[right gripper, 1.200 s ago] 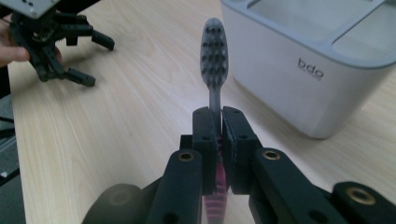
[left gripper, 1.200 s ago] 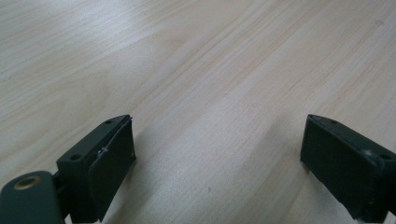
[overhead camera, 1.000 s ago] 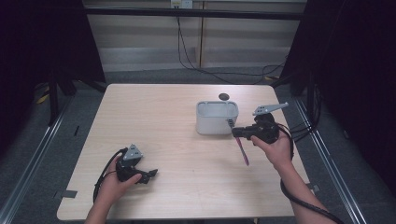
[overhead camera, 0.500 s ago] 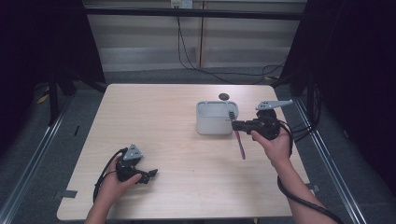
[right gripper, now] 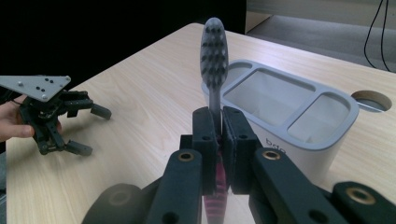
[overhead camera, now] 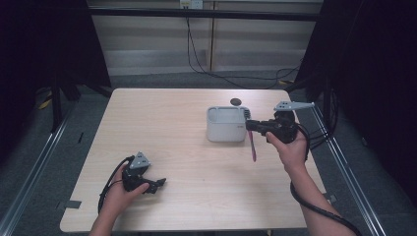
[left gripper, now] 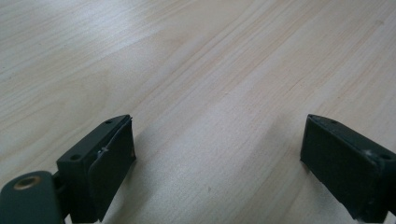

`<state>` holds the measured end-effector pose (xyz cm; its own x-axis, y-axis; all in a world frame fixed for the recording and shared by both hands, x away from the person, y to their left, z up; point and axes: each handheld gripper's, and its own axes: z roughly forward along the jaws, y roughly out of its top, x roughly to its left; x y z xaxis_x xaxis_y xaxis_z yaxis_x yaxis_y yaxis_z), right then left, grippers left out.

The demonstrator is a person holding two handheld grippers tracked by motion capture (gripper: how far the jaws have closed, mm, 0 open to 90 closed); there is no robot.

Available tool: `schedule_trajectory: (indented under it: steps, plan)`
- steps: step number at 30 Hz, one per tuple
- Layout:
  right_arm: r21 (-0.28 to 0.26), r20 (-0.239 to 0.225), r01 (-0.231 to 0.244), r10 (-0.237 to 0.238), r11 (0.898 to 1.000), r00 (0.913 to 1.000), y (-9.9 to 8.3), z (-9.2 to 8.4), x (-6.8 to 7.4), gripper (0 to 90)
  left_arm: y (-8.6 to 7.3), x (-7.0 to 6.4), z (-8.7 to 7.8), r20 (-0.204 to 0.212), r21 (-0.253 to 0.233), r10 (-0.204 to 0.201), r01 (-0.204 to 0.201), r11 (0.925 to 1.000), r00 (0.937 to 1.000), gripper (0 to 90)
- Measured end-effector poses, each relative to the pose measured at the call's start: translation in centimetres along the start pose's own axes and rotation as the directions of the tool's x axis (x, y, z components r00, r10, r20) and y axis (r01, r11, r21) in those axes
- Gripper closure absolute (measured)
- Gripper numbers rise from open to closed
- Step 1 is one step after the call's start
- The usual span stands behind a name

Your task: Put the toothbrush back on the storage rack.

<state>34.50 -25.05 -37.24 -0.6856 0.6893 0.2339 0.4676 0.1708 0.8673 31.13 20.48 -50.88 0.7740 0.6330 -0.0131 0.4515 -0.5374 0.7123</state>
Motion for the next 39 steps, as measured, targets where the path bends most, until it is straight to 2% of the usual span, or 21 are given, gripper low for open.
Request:
schedule_trajectory:
  steps: [7, 15, 22, 39]
  plan:
    - [-0.032, -0.001, -0.019, 0.019, 0.999, 0.9998, 0.4, -0.1, -0.1, 84.6, 0.0, 0.0, 0.0, 0.000, 0.000, 0.000, 0.000, 1.0000, 1.0000, 9.6]
    - [-0.073, 0.019, -0.031, 0.032, 0.997, 0.9993, 0.8, -0.2, -0.3, 84.6, 0.0, 0.0, 0.0, 0.000, 0.000, 0.000, 0.000, 1.0000, 1.0000, 9.5]
    - [-0.102, 0.041, -0.030, 0.034, 0.994, 0.9986, 1.2, -0.4, -0.5, 84.6, 0.0, 0.0, 0.0, 0.002, -0.001, -0.002, 0.002, 1.0000, 1.0000, 9.5]
    - [-0.153, 0.060, -0.024, 0.034, 0.988, 0.9976, 2.4, -0.5, -0.9, 84.6, 0.0, 0.0, 0.0, -0.005, 0.000, -0.001, 0.001, 1.0000, 1.0000, 9.5]
